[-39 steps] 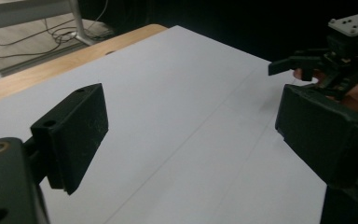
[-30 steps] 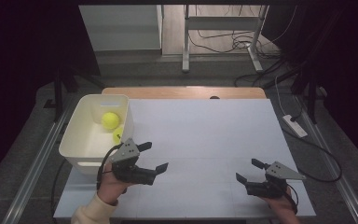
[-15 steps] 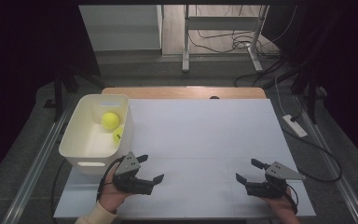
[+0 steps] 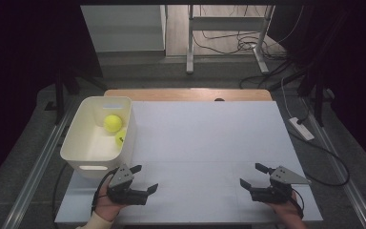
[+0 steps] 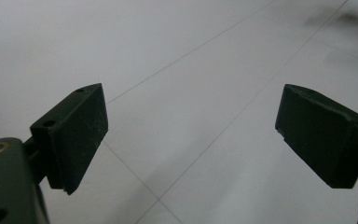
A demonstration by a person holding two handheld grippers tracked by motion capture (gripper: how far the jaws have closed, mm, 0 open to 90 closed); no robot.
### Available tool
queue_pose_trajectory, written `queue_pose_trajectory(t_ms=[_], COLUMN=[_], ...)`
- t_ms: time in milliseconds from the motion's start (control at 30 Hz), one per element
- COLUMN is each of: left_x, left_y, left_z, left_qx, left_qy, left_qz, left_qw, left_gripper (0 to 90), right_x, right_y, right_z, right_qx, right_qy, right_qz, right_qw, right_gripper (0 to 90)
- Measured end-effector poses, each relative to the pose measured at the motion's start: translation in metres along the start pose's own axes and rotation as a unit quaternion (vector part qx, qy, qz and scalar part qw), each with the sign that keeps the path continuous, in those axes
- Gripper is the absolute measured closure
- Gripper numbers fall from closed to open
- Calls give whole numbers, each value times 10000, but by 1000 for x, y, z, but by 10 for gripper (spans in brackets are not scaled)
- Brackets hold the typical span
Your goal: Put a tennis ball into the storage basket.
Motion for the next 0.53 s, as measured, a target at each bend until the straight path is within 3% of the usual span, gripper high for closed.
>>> queue_pose_trajectory(t_ms=[533], left_x=[1], left_y=[2], left_z=[2], left_qx=[0], left_qy=[-20], left_qz=[-49], left_qw=[10000], left_gripper=[99], right_x=[2], right_y=[-1], right_z=[1], right_qx=[-50], right_qy=[2], right_qz=[48], right_qw=[10000], right_gripper=[142])
Point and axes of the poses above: each handheld gripper's, and its own axes: y roughly backward along the jaws, x roughly out of its underside, z roughly to its left, the point moved 4 cm from there along -y, roughly forward along the jaws, and after that the axes turned 11 degrees about -x, right-handed, at the moved point
